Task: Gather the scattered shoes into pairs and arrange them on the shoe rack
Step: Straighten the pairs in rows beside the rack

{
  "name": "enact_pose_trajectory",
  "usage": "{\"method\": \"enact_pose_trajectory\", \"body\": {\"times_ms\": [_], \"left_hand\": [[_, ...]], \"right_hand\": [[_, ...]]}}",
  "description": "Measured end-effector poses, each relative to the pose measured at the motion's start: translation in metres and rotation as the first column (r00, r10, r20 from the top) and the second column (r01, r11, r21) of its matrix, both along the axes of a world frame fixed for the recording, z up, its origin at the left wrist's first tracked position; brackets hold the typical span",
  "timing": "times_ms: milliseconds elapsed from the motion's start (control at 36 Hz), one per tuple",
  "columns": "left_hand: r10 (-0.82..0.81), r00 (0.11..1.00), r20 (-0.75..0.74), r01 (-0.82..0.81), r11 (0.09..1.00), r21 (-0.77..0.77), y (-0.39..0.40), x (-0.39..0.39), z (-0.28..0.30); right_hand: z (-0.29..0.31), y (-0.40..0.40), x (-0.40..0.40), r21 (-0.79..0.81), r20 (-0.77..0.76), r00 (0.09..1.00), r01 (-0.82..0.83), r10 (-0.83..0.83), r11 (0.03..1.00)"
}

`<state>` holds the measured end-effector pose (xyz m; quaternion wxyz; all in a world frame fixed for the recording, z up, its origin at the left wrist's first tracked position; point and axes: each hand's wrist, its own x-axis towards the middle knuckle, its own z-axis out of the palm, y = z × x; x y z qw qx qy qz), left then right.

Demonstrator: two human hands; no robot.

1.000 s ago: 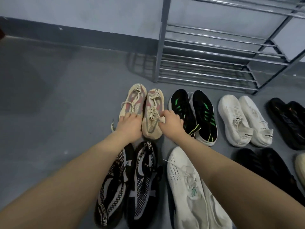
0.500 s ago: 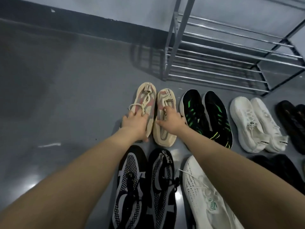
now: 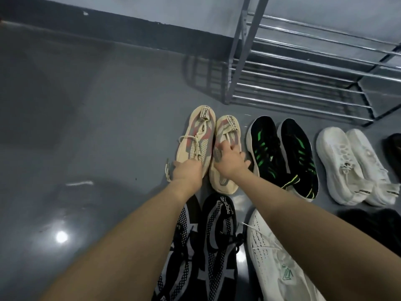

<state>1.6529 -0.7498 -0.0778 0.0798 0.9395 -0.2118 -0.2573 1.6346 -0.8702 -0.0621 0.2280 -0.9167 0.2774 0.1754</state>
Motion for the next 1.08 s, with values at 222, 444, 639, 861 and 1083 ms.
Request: {"method": "enact_pose_trajectory", "body": {"times_ms": [222, 444, 639, 861, 1083], "left_hand": [[0.147, 0.984, 0.101, -0.139, 0.987, -0.082, 0.010, -0.011, 0.017], [0.279, 0.934, 0.225, -0.231, 0.948, -0.218, 0.007, -0.008, 0.079], [0.586, 0.797, 0.148, -0.545, 0.803, -0.242, -0.003, -0.026, 0.082], [0.471, 0.855, 0.218, -0.391, 0.861, -0.326, -0.003, -0.065, 0.053], [-0.021, 0.881, 0.473, 0.026, 1.000, -0.004, -0.006, -0.059, 0.063]], "right_hand": [[0.011, -0.010, -0.011, -0.013, 0.130, 0.991, 0.007, -0.005, 1.000], [0.051, -0.016, -0.020, -0.198, 0.214, 0.963, -0.124, 0.166, 0.972], [0.069, -0.036, -0.049, -0.330, 0.186, 0.887, -0.349, 0.423, 0.877], [0.064, -0.053, -0.066, -0.438, 0.219, 0.789, -0.446, 0.574, 0.780], [0.081, -0.049, -0.073, -0.537, 0.270, 0.670, -0.492, 0.692, 0.685]]}}
